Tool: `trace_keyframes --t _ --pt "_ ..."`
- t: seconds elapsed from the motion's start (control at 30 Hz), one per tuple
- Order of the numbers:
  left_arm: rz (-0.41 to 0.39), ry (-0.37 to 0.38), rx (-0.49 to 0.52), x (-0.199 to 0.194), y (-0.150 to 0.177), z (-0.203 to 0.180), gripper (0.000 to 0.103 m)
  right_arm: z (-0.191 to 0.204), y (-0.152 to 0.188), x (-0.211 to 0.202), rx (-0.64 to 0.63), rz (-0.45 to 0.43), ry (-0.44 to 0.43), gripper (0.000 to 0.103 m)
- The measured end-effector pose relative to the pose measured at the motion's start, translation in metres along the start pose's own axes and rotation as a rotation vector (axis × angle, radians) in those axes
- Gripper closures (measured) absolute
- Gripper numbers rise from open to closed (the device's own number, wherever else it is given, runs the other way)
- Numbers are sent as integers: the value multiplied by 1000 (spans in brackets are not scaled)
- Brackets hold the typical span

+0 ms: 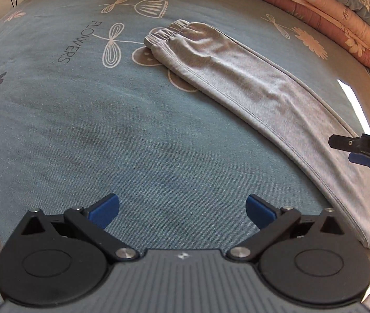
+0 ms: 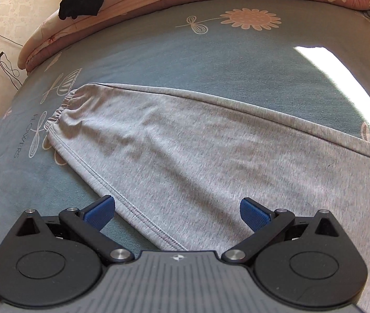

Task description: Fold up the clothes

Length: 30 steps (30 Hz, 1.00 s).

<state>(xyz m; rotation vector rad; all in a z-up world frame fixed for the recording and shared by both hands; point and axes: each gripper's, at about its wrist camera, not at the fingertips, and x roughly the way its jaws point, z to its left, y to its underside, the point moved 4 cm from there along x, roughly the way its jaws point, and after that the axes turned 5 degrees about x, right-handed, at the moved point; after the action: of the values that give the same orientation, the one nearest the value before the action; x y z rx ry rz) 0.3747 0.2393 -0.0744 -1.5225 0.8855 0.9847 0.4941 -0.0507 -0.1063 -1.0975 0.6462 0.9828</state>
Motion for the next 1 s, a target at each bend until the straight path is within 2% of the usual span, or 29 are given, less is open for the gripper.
trace_keyframes --t 0.1,0.2,0.4,0.43,0.57,0.8,0.9,1.0 --pt "13 -18 -11 12 -2 -10 1 -10 3 22 41 38 -31 0" --pt "39 9 -43 25 -6 -22 1 -22 5 36 70 59 -46 0" --pt "54 56 -29 41 -22 -53 1 -34 -16 35 85 27 -40 0" --pt "49 57 -21 42 -23 -56 1 -32 -21 31 84 18 -67 0" --pt "46 41 -20 47 -26 -56 1 -12 -34 25 49 -2 -116 0" --pt "15 -40 -23 44 -30 -25 1 58 -44 62 -99 48 -232 0" --pt "6 -70 -56 44 -32 -6 1 85 -43 86 -160 66 -249 0" --pt "6 -83 -104 45 -31 12 1 96 -44 106 -185 72 -210 0"
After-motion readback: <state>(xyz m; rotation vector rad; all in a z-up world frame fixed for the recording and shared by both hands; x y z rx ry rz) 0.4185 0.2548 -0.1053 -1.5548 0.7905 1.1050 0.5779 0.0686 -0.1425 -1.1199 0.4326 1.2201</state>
